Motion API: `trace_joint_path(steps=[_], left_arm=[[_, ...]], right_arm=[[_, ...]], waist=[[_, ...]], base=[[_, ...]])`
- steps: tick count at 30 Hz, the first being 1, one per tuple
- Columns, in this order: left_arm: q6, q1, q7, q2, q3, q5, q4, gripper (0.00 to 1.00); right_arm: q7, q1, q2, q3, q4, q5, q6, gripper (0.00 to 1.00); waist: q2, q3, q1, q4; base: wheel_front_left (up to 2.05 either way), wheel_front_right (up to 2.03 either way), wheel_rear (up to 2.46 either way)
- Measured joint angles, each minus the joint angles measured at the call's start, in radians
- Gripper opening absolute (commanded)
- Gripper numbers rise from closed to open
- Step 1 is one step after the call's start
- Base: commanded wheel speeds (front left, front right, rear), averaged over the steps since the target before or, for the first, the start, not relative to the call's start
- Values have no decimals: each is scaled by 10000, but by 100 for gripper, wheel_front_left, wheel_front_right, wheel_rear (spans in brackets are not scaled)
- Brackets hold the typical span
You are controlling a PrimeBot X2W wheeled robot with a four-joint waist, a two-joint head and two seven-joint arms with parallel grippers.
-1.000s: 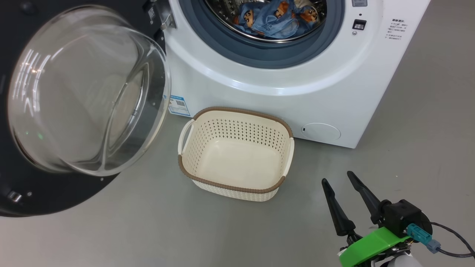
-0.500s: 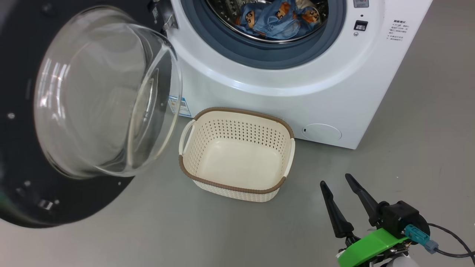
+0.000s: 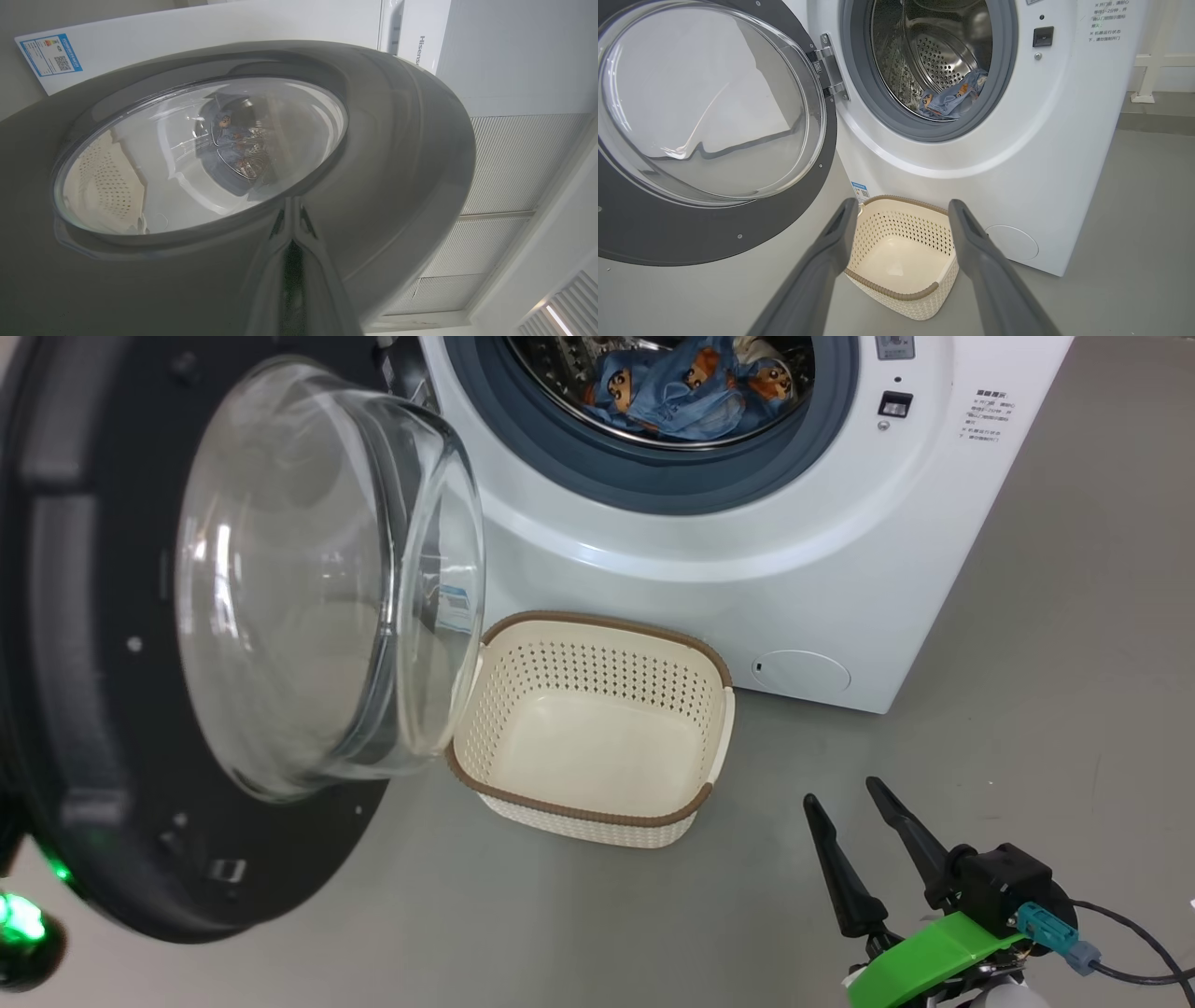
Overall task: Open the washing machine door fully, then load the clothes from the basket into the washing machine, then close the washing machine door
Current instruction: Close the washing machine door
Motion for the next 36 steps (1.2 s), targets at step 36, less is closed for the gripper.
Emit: trace_joint_path(steps=[36], left_arm=[[-288,942,-502,-2067,-2782,-326,-2851,0]], right_arm=[[0,-204,255,-157,50,98,-2,100]], waist=[[0,469,0,-1894]], base=[[0,0,0]])
